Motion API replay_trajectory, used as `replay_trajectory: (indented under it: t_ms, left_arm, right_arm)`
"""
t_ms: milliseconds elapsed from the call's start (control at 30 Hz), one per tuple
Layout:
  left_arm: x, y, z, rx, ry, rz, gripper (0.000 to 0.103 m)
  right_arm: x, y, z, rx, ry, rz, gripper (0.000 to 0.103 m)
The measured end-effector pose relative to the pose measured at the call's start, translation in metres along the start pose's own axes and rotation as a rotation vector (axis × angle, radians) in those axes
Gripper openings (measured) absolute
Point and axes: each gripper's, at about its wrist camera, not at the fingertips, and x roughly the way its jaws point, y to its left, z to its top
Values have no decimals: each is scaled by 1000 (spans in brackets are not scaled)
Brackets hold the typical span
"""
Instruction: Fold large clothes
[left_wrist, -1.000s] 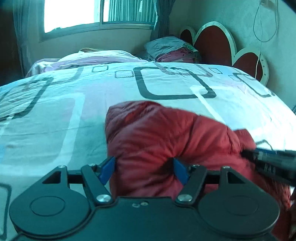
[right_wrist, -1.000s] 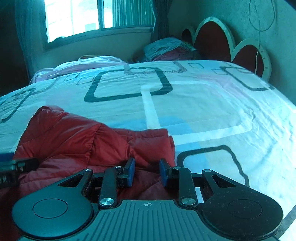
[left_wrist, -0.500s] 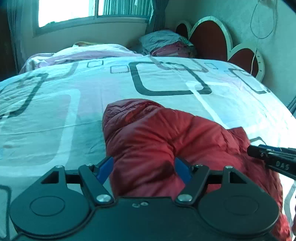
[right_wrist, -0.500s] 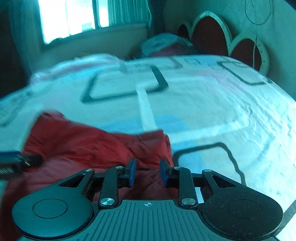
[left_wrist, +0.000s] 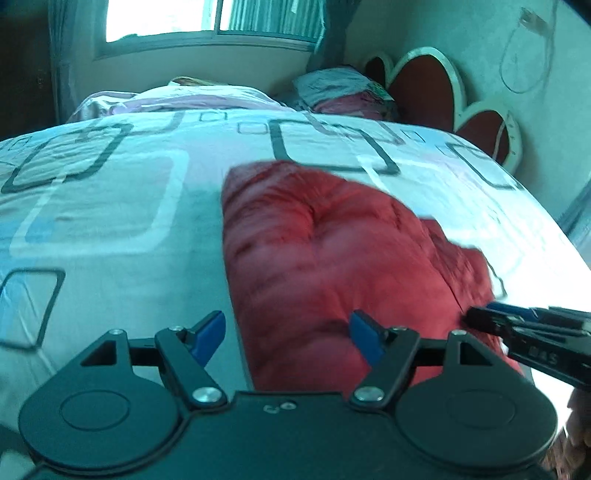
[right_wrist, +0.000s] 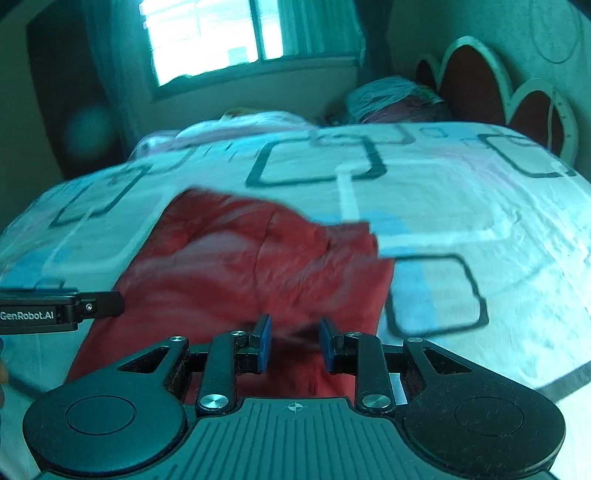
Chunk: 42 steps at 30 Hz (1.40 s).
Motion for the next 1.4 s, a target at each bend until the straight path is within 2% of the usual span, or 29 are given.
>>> replay_trajectory:
  t_ms: [100, 167, 200, 333, 433, 467, 500, 533, 567, 667, 867, 967, 1033, 1067, 1133, 1200, 1267, 1400]
  left_arm:
    - [6, -1, -20, 35, 8, 13, 74]
    - [16, 5, -27, 1, 23, 15, 74]
    - [20, 7, -28, -11, 28, 11, 74]
    - [23, 3, -25, 13, 30, 24, 74]
    - [12, 3, -14, 10, 21, 6, 77]
    - [10, 3, -10, 9, 10, 11, 80]
    - [8, 5, -5, -1, 0, 13, 88]
    - [8, 8, -2, -15, -4, 4, 94]
    - [10, 10, 2, -30, -2, -9, 94]
    - [24, 19, 10, -78, 15, -16, 94]
    - [54, 29, 14, -144, 68, -116, 95]
    - [65, 29, 11, -174, 86, -161, 88]
    - [66, 25, 9, -168, 78, -162, 83]
    - [66, 23, 8, -162, 74, -160, 82]
    - [65, 20, 8, -154, 72, -155, 74]
    - [62, 17, 9, -143, 69, -148, 70]
    - [58, 14, 11, -133, 66, -138, 65]
    - [52, 5, 17, -93, 65, -113, 59]
  right_arm:
    - [4, -2, -13, -14, 26, 3, 29]
    - [14, -6, -18, -10, 51, 2, 38]
    - [18, -7, -20, -19, 57, -1, 39]
    - [26, -13, -21, -20, 84, 12, 42]
    - [13, -24, -6, 44, 73, 34, 43]
    - [8, -28, -3, 70, 60, 33, 48]
    - [6, -32, -1, 93, 49, 26, 59]
    - [4, -37, 2, 113, 39, 18, 83]
    - [3, -40, 5, 123, 29, 11, 88]
    - [11, -50, 13, 187, 51, 34, 88]
    - [48, -79, 17, 376, 134, 134, 88]
    - [63, -86, 16, 435, 169, 177, 88]
    - [67, -90, 13, 470, 182, 196, 87]
    - [68, -90, 11, 477, 183, 199, 83]
    - [69, -92, 9, 507, 191, 243, 66]
    - [64, -90, 10, 484, 187, 238, 58]
    - [59, -87, 12, 464, 178, 240, 45]
    - [50, -83, 13, 433, 154, 226, 35]
